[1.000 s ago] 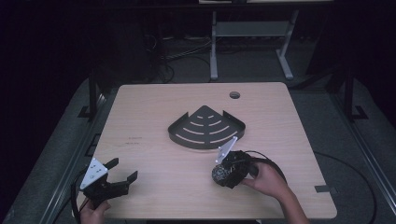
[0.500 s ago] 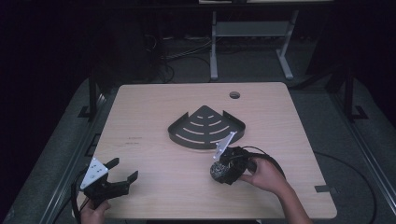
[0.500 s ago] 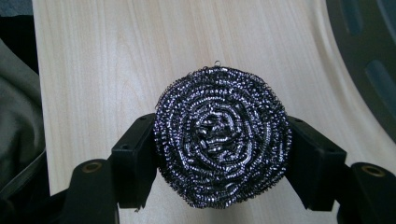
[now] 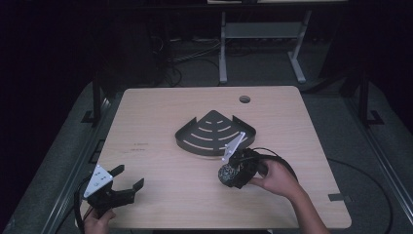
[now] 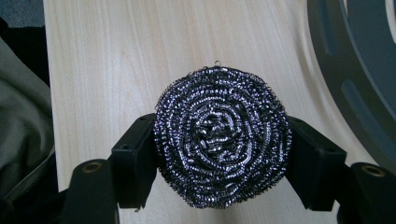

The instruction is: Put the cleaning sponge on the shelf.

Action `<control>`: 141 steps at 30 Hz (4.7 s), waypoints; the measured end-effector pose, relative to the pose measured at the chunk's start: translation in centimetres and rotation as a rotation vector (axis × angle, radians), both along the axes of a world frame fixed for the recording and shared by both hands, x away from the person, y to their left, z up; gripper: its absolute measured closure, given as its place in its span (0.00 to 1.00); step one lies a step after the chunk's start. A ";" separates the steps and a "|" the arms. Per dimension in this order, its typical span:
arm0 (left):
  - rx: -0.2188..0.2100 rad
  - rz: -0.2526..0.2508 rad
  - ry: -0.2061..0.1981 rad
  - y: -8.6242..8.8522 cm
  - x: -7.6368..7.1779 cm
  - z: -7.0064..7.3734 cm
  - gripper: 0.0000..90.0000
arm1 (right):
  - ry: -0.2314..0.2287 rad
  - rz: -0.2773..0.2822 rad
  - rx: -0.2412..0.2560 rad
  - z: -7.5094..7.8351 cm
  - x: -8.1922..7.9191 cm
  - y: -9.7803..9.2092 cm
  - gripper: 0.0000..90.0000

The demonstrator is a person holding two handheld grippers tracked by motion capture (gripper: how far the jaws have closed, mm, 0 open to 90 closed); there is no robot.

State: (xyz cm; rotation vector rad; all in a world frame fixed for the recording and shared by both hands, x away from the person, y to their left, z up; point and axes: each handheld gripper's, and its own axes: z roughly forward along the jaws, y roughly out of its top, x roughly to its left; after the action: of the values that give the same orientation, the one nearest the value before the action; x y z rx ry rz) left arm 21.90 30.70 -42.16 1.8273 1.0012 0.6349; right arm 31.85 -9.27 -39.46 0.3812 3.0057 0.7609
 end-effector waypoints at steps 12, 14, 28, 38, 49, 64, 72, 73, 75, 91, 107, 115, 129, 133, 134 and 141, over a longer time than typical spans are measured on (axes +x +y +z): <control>-0.001 0.002 -0.005 0.0 0.0 0.1 0.15 | 0.010 -0.005 0.010 0.5 0.6 -0.1 0.36; -0.001 0.001 -0.005 0.0 0.0 0.1 0.15 | 0.011 -0.006 0.012 0.5 0.7 -0.1 0.36; 0.003 -0.003 -0.006 -0.1 0.0 0.1 0.15 | 0.010 -0.007 -0.001 1.2 1.1 0.0 0.36; 0.001 0.001 -0.006 0.0 0.0 0.1 0.15 | 0.012 -0.003 -0.007 1.6 1.6 0.3 0.36; -0.001 0.002 -0.008 0.0 0.0 0.2 0.15 | 0.016 -0.003 -0.007 2.0 2.1 0.4 0.36; -0.001 -0.001 -0.009 0.0 0.0 0.2 0.15 | 0.021 -0.002 -0.026 2.3 2.7 0.7 0.36; 0.000 -0.001 -0.009 0.0 0.0 0.2 0.15 | 0.024 0.001 -0.028 2.6 3.2 0.9 0.36; 0.000 -0.001 -0.010 0.0 0.0 0.2 0.15 | 0.025 0.001 -0.028 2.6 3.2 0.9 0.36; 0.000 -0.002 -0.010 0.0 -0.1 0.2 0.15 | 0.027 0.000 -0.029 2.6 3.4 1.0 0.36; 0.003 -0.005 -0.011 0.0 -0.1 0.3 0.15 | 0.031 0.012 -0.041 3.4 4.9 2.1 0.36; 0.008 -0.010 -0.008 -0.2 0.0 0.3 0.15 | 0.038 0.008 -0.038 3.7 6.1 2.2 0.36; 0.004 -0.012 -0.011 -0.2 0.0 0.3 0.15 | 0.042 0.000 -0.032 4.2 6.8 2.4 0.36; 0.000 -0.010 -0.011 -0.3 0.0 0.3 0.15 | 0.055 -0.016 -0.025 4.5 8.4 2.3 0.36; 0.003 -0.011 -0.011 -0.3 0.0 0.4 0.15 | 0.053 -0.019 -0.013 4.8 8.6 2.1 0.36; 0.002 -0.010 -0.012 -0.3 0.0 0.4 0.15 | 0.049 -0.020 -0.019 4.8 8.6 2.1 0.36; 0.002 -0.015 -0.013 -0.5 0.0 0.5 0.15 | 0.046 -0.028 -0.027 5.2 9.3 2.2 0.36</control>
State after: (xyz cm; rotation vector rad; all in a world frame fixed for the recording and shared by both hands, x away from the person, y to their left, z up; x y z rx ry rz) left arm 21.87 30.17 -41.68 1.8282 0.9776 0.6381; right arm 41.17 -7.11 -34.26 0.4444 3.0426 0.7191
